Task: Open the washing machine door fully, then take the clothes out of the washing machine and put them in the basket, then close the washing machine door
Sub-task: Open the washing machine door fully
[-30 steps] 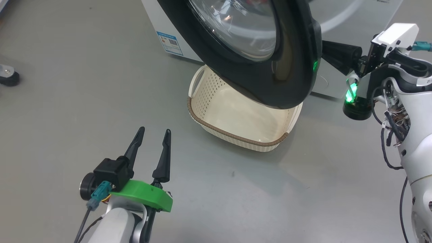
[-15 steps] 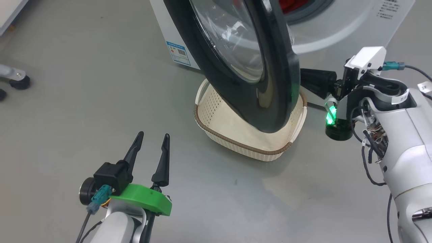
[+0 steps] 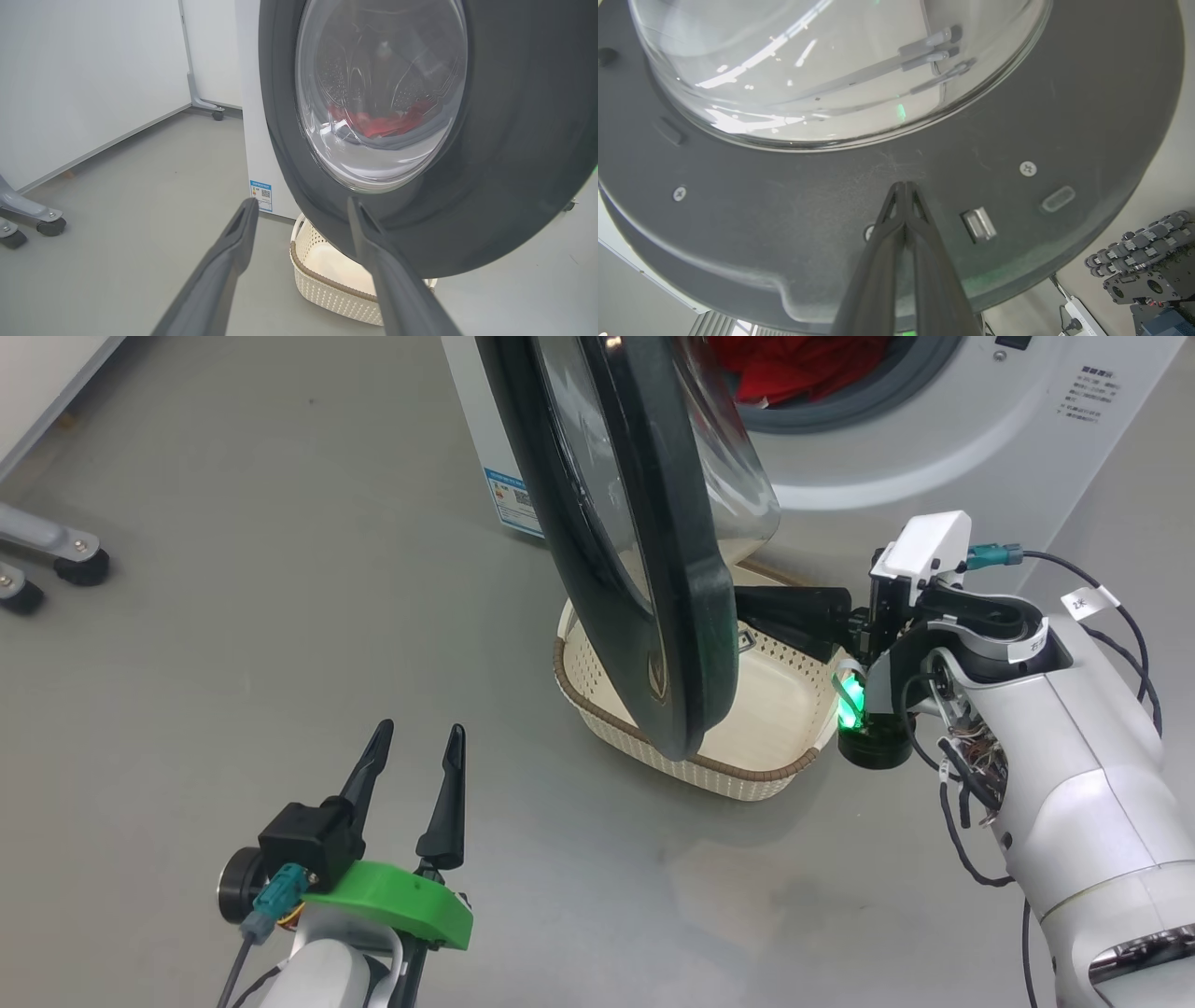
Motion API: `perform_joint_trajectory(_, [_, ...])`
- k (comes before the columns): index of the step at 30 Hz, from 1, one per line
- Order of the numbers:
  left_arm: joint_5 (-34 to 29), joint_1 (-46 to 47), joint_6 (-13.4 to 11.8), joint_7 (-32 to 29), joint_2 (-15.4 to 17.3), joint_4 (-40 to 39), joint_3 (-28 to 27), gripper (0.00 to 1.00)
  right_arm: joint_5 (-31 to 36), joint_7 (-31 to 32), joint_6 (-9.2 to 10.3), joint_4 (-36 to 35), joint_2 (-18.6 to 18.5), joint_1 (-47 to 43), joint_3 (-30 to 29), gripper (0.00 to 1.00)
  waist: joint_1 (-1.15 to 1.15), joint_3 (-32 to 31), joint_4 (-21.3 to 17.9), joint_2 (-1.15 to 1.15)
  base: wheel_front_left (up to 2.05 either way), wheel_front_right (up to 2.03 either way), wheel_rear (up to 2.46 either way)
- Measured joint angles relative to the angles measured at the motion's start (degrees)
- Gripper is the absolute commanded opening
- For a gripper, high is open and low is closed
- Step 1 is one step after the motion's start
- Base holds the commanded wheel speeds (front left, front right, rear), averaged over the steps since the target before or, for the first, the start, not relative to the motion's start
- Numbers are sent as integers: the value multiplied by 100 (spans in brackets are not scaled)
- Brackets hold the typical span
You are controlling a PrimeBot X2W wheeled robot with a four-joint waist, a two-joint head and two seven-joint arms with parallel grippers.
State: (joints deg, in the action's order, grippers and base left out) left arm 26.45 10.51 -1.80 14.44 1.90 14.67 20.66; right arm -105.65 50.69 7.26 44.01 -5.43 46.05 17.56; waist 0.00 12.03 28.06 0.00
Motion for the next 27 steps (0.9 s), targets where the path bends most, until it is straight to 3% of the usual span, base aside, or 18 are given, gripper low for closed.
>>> perform_joint_trajectory(27, [-32,-118,0,0,0,-26,3,100,-413,201,-1,-472,116,-316,742,0,0,-99,239,0,0,0,0])
